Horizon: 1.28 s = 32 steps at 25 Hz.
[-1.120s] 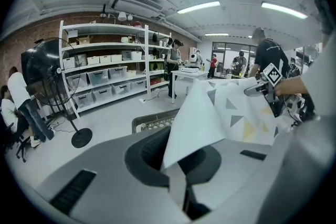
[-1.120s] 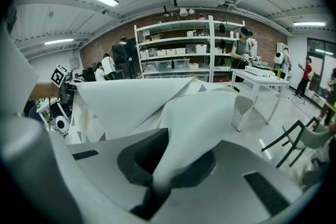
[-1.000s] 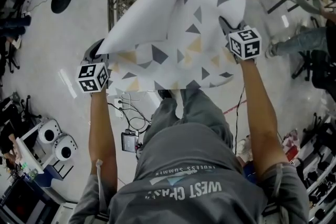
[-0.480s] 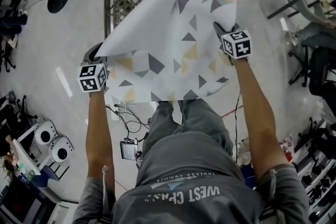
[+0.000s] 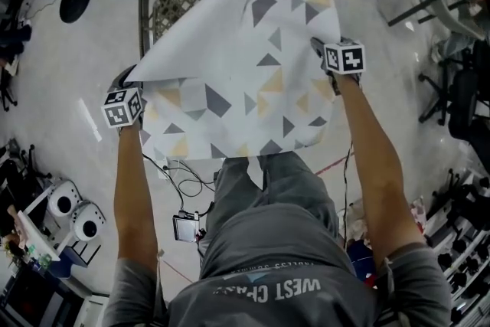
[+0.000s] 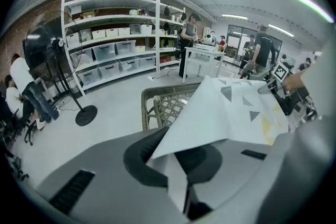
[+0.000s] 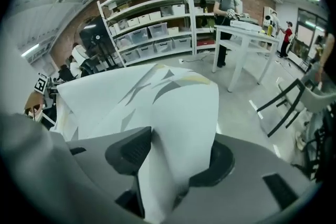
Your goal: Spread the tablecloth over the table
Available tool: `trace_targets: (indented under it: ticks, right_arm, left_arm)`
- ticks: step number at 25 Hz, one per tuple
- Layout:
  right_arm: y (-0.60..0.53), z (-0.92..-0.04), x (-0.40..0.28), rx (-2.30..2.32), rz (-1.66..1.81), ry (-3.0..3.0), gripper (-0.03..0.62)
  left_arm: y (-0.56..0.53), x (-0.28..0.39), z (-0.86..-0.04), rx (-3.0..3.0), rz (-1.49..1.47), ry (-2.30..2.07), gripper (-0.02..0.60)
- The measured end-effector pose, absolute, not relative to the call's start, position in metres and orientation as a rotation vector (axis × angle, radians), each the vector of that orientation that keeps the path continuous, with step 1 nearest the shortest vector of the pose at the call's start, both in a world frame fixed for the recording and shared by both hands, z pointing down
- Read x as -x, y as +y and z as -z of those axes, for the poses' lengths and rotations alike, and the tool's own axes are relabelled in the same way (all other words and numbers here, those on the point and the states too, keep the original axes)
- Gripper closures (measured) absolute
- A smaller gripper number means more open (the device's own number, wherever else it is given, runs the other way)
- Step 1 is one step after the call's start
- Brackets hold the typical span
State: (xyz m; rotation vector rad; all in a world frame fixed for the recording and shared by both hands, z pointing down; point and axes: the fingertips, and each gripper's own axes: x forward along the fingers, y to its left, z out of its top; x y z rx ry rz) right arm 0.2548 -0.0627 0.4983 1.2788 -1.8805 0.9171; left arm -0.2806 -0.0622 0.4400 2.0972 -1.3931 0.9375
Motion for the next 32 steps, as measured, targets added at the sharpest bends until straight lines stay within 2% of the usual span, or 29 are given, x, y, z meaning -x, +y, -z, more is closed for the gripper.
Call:
trace_targets:
  ticks: [5,10,14,16,19,22,27,29,32]
  right_arm:
    - [-0.074,-0.535,-0.271,-1.317,-1.025,-1.772,0.315]
    - [-0.081,-0.567,-0.283,-1.324,-1.025,-1.670,0.298]
    - [-0.070,-0.568,-0.308,-1.439,-0.876,-1.461,0.201]
    - [-0.066,-0.558,-0.311,-1.471,-0.722,-1.401,0.250]
    - [-0.073,-0.556,-0.269,-1.381,-0.514,-1.577,0.346]
    - [-0.062,-0.572,-0.222,-1.233,-0.426,-1.696,0.372]
    - [-0.052,-0.582,-0.193,-1.180,-0.316,-1.759,0.605]
    - [-0.052,-0.582,-0.190,-1.141,-0.264,-1.765,0.606]
    - [-0.051,-0.583,-0.190,-1.093,-0.279,-1.794,0.606]
  left_arm:
    - [-0.077,0.301,-0.472,-1.996,-0.943,-1.389,0.529]
    - [-0.086,0.319,-0.506,-1.910,-1.048,-1.409,0.468]
    - [-0.083,0.345,-0.522,-1.833,-1.141,-1.500,0.431]
    - [-0.082,0.357,-0.526,-1.809,-1.198,-1.556,0.425]
    - [-0.086,0.356,-0.528,-1.852,-1.395,-1.616,0.405]
    - [-0.089,0.343,-0.531,-1.926,-1.642,-1.625,0.402]
    - [-0.089,0.342,-0.527,-1.963,-1.784,-1.678,0.400]
    - [-0.094,0.344,-0.513,-1.977,-1.737,-1.736,0.400]
    - [-0.104,0.353,-0.500,-1.960,-1.538,-1.779,0.368]
